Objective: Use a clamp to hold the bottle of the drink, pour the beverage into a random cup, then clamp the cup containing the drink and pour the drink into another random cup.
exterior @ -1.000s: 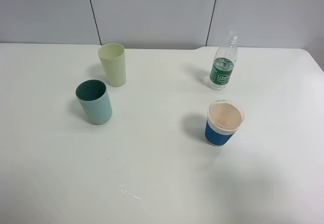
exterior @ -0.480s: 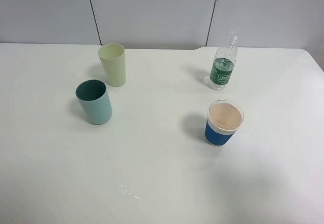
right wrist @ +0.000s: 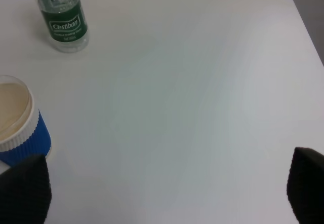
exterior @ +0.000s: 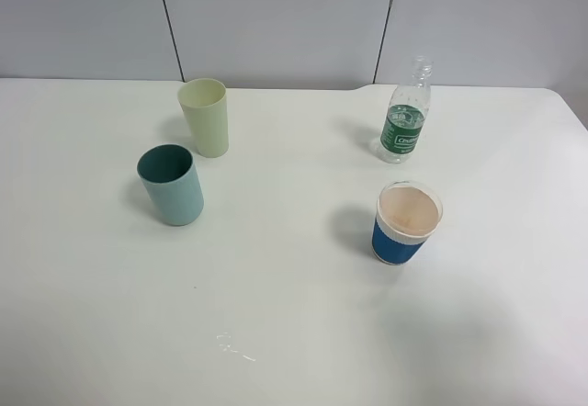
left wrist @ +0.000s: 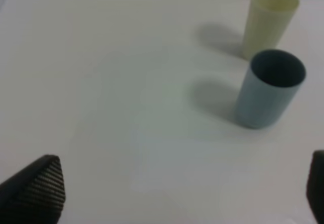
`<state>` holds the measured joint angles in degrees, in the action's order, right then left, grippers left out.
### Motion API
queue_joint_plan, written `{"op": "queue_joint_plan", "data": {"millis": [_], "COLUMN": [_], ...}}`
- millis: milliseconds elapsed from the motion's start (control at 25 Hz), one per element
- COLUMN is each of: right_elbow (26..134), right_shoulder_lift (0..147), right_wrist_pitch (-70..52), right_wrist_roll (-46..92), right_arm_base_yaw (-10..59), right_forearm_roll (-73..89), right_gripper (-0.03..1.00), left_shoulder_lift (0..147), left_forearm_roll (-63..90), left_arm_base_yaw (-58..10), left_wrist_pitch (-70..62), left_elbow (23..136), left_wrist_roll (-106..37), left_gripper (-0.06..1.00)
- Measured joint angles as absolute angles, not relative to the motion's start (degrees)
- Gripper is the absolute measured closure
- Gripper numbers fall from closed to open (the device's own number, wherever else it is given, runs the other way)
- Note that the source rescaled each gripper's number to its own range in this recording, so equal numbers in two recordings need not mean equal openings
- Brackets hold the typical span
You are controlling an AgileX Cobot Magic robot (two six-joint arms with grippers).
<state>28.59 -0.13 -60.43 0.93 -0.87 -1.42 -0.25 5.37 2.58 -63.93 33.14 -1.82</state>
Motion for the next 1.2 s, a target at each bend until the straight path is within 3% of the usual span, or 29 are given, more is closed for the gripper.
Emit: {"op": "queue_joint_plan", "data": {"millis": [1200], "right_elbow": [28.6], "right_shoulder_lift": [-0.1], "right_wrist_pitch": [-60.4], "right_wrist_roll": [0.9], "right_arm_base_yaw": [-0.9], "right_forearm_roll": [-1.4], "right_gripper": [0.12], "left_shoulder_lift": [-0.2], "left_forearm_roll": [10.0], "left_arm_base_yaw": [2.6], "left_wrist_pitch": [-60.9], "left_elbow": [28.9], "left_wrist_roll": [-8.4], "left_gripper": [0.07]}}
